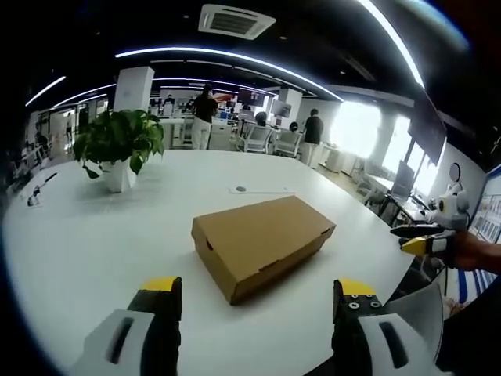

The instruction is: Operate the shoe box by opening the lid, removing the specified soft item, and placing it in the target area until the item is outside and the box remains undamaged.

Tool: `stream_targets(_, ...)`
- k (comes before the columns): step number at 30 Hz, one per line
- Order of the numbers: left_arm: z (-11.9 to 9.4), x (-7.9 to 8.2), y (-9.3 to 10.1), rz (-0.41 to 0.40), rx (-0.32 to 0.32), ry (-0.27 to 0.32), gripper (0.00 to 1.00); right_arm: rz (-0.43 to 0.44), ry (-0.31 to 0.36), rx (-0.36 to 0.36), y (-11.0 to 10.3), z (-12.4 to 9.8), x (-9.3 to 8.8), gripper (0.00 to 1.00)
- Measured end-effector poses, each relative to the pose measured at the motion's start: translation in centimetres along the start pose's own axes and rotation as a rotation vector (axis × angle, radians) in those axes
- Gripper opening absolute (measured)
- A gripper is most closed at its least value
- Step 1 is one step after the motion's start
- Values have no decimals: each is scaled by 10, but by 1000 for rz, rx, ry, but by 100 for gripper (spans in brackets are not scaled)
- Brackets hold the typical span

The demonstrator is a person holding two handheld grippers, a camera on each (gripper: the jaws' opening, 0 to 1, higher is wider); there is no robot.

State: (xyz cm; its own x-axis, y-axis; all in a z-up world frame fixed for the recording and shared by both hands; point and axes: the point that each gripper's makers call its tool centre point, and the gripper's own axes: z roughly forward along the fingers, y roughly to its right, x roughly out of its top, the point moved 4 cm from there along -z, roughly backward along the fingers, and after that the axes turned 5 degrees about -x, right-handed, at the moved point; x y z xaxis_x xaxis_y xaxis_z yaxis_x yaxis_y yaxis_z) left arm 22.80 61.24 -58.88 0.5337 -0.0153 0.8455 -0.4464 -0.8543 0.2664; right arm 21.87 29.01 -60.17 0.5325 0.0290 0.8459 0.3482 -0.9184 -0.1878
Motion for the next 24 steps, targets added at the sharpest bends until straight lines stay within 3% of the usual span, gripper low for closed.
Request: stream_targets(24,9,-3,-1,-3,-6,-14,80,-9,-11,2,8,9,1,75)
